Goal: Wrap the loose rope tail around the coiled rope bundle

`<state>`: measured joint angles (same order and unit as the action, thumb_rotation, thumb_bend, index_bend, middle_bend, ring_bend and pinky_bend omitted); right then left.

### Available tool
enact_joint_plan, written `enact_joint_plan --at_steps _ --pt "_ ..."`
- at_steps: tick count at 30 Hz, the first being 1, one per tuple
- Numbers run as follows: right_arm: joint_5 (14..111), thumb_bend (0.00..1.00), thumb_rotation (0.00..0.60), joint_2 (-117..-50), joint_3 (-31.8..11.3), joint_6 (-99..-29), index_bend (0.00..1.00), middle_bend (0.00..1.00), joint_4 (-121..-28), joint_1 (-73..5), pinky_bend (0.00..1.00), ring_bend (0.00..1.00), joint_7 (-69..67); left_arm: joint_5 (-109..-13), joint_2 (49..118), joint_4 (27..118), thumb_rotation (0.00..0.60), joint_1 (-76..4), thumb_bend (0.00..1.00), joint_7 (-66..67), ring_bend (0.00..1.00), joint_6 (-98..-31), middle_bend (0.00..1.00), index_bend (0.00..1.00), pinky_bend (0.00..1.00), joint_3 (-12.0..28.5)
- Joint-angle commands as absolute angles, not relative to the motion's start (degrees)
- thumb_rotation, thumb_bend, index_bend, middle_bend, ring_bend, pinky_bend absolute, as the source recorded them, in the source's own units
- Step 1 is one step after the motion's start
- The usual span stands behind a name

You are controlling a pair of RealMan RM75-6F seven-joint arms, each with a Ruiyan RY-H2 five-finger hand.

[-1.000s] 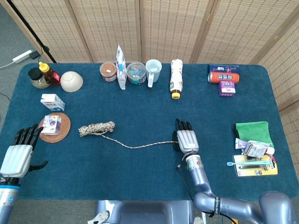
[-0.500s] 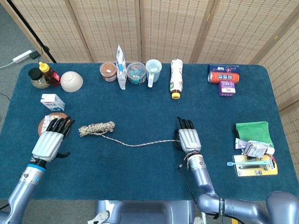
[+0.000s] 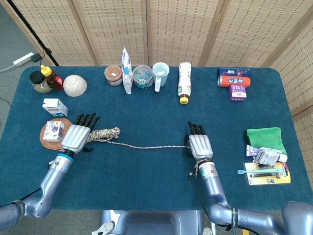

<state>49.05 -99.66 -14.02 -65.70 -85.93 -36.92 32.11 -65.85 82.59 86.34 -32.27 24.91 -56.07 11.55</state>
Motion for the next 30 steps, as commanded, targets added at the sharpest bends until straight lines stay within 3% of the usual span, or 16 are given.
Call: enact_joint_plan --at_steps 1,5,15,20,25,30 --pt "49.0 0.47 0.600 -99.5 -14.1 -65.7 0.58 0.00 -85.9 -36.9 0.00 0.00 31.9 -65.9 85.1 82.5 0.600 -33.7 0.00 25.2 0.00 -55.4 0.00 0.00 0.04 11.2" --pt "48.7 0.47 0.600 -99.3 -14.0 -65.6 0.58 0.00 -85.7 -36.7 0.00 0.00 31.7 -64.5 88.7 76.2 0.600 -35.1 0.00 24.9 0.00 -53.7 0.00 0.00 0.07 10.6" --pt "48.6 0.47 0.600 -99.0 -13.8 -65.7 0.59 0.00 -86.3 -36.7 0.00 0.00 31.8 -65.1 94.0 67.9 0.600 -36.6 0.06 22.6 0.01 -52.3 0.00 0.00 0.29 9.1" --pt "48.6 0.47 0.600 -98.8 -13.5 -66.0 0.59 0.00 -86.7 -36.6 0.00 0.00 32.1 -67.2 96.5 65.4 0.600 -36.8 0.12 20.3 0.13 -54.1 0.03 0.14 0.41 8.8" --pt "48.8 0.47 0.600 -98.6 -13.3 -66.2 0.59 0.00 -87.1 -36.5 0.00 0.00 32.2 -68.3 97.6 64.3 0.600 -36.9 0.21 20.4 0.26 -55.5 0.17 0.30 0.52 8.5" --pt "49.0 0.47 0.600 -98.5 -13.2 -66.5 0.59 0.00 -87.6 -36.5 0.00 0.00 32.5 -68.5 97.5 64.9 0.600 -36.9 0.26 19.6 0.30 -55.8 0.23 0.36 0.53 8.6"
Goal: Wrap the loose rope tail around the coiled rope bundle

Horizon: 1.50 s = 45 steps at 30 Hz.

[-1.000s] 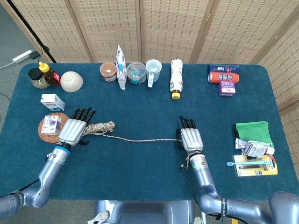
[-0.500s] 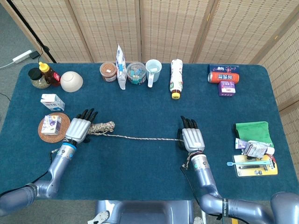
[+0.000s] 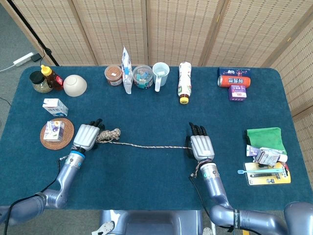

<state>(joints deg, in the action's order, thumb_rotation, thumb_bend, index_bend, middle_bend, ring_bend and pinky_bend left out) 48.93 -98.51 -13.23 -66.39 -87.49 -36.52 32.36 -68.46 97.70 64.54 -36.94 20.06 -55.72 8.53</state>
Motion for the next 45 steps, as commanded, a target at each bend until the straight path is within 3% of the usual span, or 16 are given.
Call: enact_joint_plan --at_steps 1,19,26,36,45 --pt "49.0 0.47 0.600 -98.4 -13.1 -66.6 0.59 0.00 -87.7 -36.5 0.00 0.00 32.6 -68.4 97.2 65.3 0.600 -36.8 0.28 19.3 0.31 -55.6 0.23 0.37 0.53 8.6" --pt "49.0 0.49 0.600 -98.3 -12.9 -67.4 0.59 0.00 -88.5 -36.3 0.00 0.00 33.1 -66.6 91.1 73.8 0.600 -36.4 0.49 18.4 0.36 -54.9 0.30 0.43 0.54 9.4" --pt "50.0 0.49 0.600 -97.2 -12.5 -67.4 0.60 0.00 -90.5 -36.1 0.00 0.00 33.0 -69.3 91.2 73.6 0.600 -38.1 0.50 18.9 0.37 -55.0 0.31 0.45 0.55 9.1" --pt "50.6 0.49 0.600 -92.1 -13.3 -67.0 0.61 0.00 -100.9 -36.2 0.00 0.00 33.0 -65.3 94.0 73.6 0.600 -43.2 0.50 29.1 0.38 -53.8 0.31 0.45 0.55 12.0" --pt "50.8 0.51 0.600 -88.6 -17.4 -68.2 0.63 0.00 -107.7 -38.7 0.00 0.00 34.4 -60.0 97.1 74.7 0.600 -47.6 0.50 38.5 0.38 -53.4 0.32 0.46 0.55 13.6"
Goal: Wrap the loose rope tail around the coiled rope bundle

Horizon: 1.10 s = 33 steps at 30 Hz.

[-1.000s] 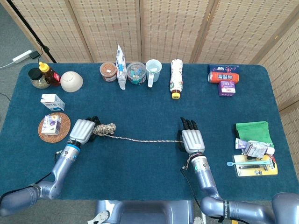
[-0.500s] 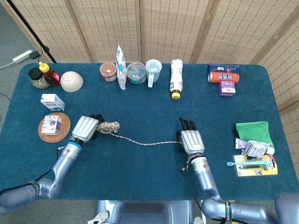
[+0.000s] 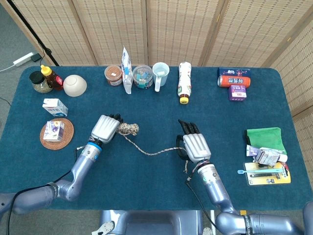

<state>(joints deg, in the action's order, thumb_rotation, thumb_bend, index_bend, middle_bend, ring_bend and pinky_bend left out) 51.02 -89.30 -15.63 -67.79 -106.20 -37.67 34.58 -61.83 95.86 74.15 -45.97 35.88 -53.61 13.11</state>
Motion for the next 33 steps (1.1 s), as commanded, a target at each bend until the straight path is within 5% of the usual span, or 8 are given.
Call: enact_joint_plan --at_steps 1,7,19,33 --pt "49.8 0.51 0.600 -88.4 -19.3 -67.7 0.63 0.00 -109.1 -39.5 0.00 0.00 33.4 -60.1 98.2 74.3 0.600 -48.5 0.50 40.1 0.38 -53.4 0.32 0.46 0.55 13.4" --pt "41.9 0.54 0.600 -86.6 -23.4 -65.2 0.64 0.00 -111.6 -42.0 0.00 0.00 31.1 -59.8 101.7 72.4 0.600 -50.2 0.50 41.2 0.39 -54.2 0.32 0.46 0.55 13.0" --pt "40.0 0.54 0.600 -82.0 -22.8 -71.2 0.63 0.00 -115.6 -43.1 0.00 0.00 35.8 -59.5 100.2 75.1 0.600 -50.5 0.50 39.9 0.39 -55.2 0.32 0.46 0.55 13.0" --pt "30.8 0.54 0.600 -81.0 -28.9 -75.2 0.63 0.00 -123.0 -51.1 0.00 0.00 41.3 -57.3 103.1 73.1 0.600 -54.1 0.50 41.6 0.39 -54.5 0.32 0.46 0.55 14.3"
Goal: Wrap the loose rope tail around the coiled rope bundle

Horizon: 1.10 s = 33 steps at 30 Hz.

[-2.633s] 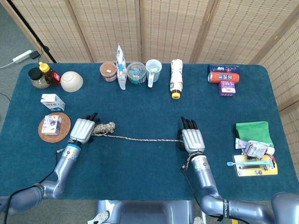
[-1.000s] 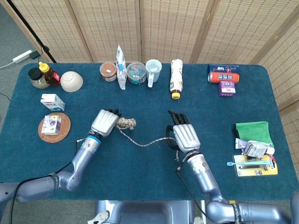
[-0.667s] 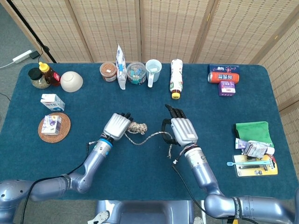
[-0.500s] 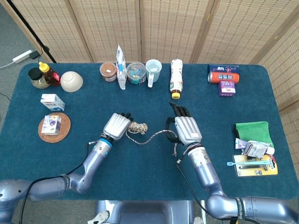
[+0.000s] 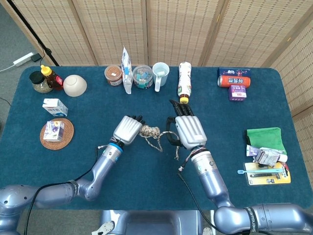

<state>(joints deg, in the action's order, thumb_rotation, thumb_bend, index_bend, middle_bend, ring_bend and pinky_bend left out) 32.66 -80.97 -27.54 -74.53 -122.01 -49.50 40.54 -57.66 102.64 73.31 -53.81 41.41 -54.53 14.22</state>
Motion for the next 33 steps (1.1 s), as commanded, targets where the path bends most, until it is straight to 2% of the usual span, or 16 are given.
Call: enact_joint_plan --at_steps 1,7,12,20,27,33 --pt "30.3 0.54 0.600 -81.0 -29.1 -75.4 0.63 0.00 -123.2 -51.5 0.00 0.00 41.4 -57.2 103.3 72.9 0.600 -54.3 0.50 41.7 0.39 -54.4 0.32 0.46 0.55 14.3" --pt "26.3 0.54 0.600 -80.9 -30.7 -76.4 0.63 0.00 -126.0 -53.7 0.00 0.00 41.4 -56.0 105.5 70.7 0.600 -55.9 0.50 42.5 0.39 -53.8 0.32 0.46 0.55 14.8" --pt "22.7 0.54 0.600 -81.2 -33.4 -76.6 0.63 0.00 -124.5 -58.2 0.00 0.00 42.6 -55.2 107.8 67.6 0.600 -56.6 0.50 42.4 0.39 -52.3 0.32 0.46 0.55 13.6" --pt "17.4 0.54 0.600 -81.5 -35.6 -76.8 0.63 0.00 -120.6 -63.4 0.00 0.00 43.1 -57.4 109.2 66.2 0.600 -56.9 0.50 39.3 0.39 -52.2 0.32 0.46 0.55 12.9" --pt "13.5 0.54 0.600 -80.8 -36.8 -74.1 0.64 0.00 -116.5 -64.9 0.00 0.00 40.4 -59.7 109.0 66.4 0.600 -56.5 0.50 37.9 0.39 -52.7 0.32 0.46 0.55 11.7" --pt "12.5 0.54 0.600 -80.7 -36.4 -71.9 0.64 0.00 -111.0 -66.4 0.00 0.00 38.9 -63.7 107.9 67.6 0.600 -55.5 0.50 35.8 0.39 -53.8 0.32 0.46 0.55 9.7"
